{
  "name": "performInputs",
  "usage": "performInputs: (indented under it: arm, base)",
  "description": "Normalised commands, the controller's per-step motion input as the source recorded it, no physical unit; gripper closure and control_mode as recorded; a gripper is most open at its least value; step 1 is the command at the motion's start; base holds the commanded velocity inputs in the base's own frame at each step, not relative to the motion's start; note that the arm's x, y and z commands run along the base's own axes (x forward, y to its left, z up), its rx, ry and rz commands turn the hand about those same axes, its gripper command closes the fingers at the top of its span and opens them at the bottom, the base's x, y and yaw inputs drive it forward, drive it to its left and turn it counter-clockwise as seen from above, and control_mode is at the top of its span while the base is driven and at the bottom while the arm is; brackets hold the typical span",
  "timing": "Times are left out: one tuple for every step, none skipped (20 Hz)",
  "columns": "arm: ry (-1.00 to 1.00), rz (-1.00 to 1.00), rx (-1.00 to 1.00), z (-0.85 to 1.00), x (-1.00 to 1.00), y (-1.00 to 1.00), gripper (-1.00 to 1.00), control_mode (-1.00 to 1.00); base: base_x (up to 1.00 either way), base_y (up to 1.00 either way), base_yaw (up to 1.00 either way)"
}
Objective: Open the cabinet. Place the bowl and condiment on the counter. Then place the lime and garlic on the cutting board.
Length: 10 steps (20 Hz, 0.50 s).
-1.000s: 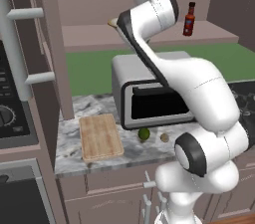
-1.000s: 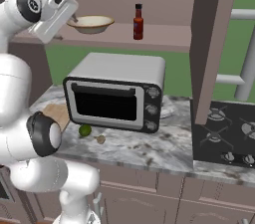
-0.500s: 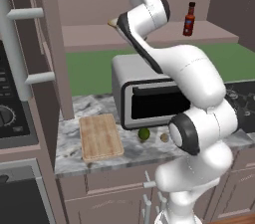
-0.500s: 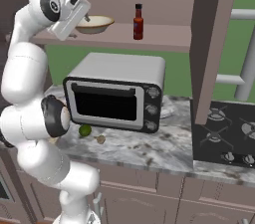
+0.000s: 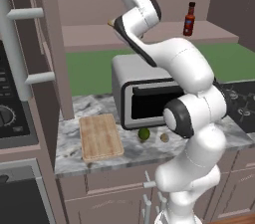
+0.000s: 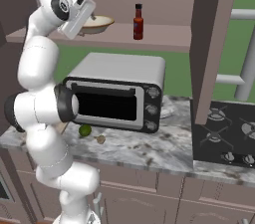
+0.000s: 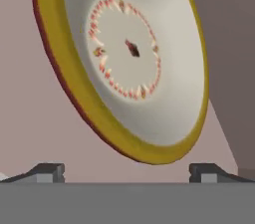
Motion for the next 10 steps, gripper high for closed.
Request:
performInputs:
  arm:
    - [0.0, 0.0, -0.07, -0.01, 0.51, 0.0, -1.0, -1.0]
    - [0.01, 0.0, -0.06, -0.08, 0.52, 0.0, -1.0, -1.0]
    - [0.03, 0.0, -0.04, -0.21, 0.54, 0.0, -1.0, -1.0]
    - [0.03, 0.0, -0.03, -0.18, 0.56, 0.02, -1.0, -1.0]
    - [0.02, 0.0, -0.01, -0.16, 0.56, 0.01, -1.0, -1.0]
    - [0.0, 0.0, -0.03, -0.09, 0.59, 0.08, -1.0, -1.0]
    - [0.0, 0.0, -0.03, -0.09, 0.59, 0.08, -1.0, -1.0]
    - [0.0, 0.0, -0.02, -0.04, 0.55, 0.09, -1.0, -1.0]
    - [0.0, 0.0, -0.02, -0.02, 0.56, 0.14, -1.0, -1.0]
    - [0.0, 0.0, -0.01, -0.01, 0.52, 0.13, -1.0, -1.0]
  base:
    - [0.0, 0.0, 0.0]
    - [0.0, 0.0, 0.0]
    - [0.0, 0.0, 0.0]
    - [0.0, 0.0, 0.0]
    - [0.0, 0.0, 0.0]
    - [0.0, 0.0, 0.0]
    - [0.0, 0.0, 0.0]
    - [0.0, 0.0, 0.0]
    - [0.0, 0.0, 0.0]
    - [0.0, 0.0, 0.0]
